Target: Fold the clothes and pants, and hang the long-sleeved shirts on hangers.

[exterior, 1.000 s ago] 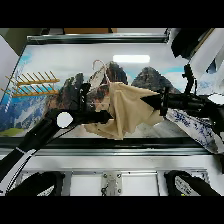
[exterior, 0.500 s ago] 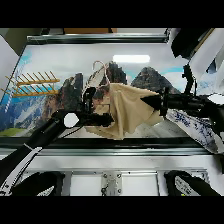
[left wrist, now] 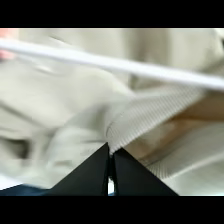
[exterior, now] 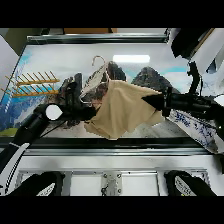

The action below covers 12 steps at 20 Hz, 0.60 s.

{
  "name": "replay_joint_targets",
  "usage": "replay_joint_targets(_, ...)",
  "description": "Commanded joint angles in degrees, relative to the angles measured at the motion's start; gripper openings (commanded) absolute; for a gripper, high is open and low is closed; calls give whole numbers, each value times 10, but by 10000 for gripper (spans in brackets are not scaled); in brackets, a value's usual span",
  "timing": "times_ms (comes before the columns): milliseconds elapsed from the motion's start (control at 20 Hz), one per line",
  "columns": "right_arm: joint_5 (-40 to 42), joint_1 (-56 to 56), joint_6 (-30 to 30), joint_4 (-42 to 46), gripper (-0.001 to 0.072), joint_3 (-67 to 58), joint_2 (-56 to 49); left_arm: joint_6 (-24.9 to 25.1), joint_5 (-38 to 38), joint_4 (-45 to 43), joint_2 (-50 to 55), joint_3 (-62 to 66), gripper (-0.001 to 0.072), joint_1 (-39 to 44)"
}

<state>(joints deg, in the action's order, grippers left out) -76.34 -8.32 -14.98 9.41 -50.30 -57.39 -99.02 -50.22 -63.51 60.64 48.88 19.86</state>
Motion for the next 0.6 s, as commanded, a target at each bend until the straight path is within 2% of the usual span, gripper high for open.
replay_joint_targets(0, 1, 12, -54, -2, 22, 0, 41, 27, -47, 3, -25, 0, 18, -62)
replay_joint_targets(250, 44, 60, -78, -14, 22, 0, 70, 32, -48, 5, -28, 0, 18, -66)
replay_joint_targets(550, 87, 71, -78, -87, 22, 0, 70, 33, -47, 5, -28, 0, 19, -66)
